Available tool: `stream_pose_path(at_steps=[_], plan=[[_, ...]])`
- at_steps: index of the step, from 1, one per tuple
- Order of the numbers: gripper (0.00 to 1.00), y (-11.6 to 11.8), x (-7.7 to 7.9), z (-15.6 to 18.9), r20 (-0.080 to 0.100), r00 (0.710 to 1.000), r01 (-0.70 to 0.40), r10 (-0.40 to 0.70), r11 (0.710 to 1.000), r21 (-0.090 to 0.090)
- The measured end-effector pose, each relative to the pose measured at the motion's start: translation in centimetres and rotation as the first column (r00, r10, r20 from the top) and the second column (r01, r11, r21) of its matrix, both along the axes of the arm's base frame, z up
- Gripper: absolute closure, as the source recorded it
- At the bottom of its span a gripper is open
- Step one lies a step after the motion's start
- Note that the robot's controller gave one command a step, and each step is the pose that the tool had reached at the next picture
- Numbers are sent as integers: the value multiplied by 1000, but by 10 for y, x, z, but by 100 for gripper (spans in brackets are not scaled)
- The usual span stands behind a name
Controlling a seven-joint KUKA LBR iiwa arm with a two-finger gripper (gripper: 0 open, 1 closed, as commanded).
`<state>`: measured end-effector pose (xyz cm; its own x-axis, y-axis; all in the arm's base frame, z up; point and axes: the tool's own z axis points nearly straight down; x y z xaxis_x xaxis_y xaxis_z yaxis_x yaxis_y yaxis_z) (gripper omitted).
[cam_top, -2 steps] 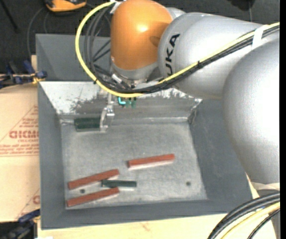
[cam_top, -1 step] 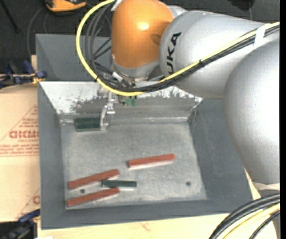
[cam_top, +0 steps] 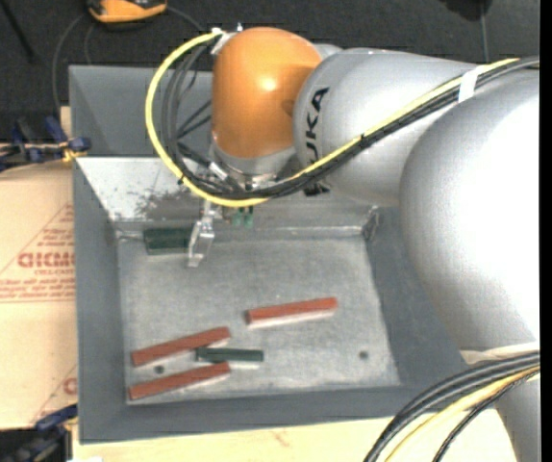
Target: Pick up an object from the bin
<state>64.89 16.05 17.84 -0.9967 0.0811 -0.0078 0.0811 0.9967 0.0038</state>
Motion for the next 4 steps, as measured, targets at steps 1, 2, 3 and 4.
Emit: stream_pose_path(at_steps=[1,2,3,4], plan=[[0,9,0,-58,-1,995,-99,99,995,-4],[100,-14,3,-95,15,985,-170,170,985,5],[100,-14,3,-95,15,985,-170,170,985,5],[100,-10,-19,-94,17,980,-198,198,980,-1]])
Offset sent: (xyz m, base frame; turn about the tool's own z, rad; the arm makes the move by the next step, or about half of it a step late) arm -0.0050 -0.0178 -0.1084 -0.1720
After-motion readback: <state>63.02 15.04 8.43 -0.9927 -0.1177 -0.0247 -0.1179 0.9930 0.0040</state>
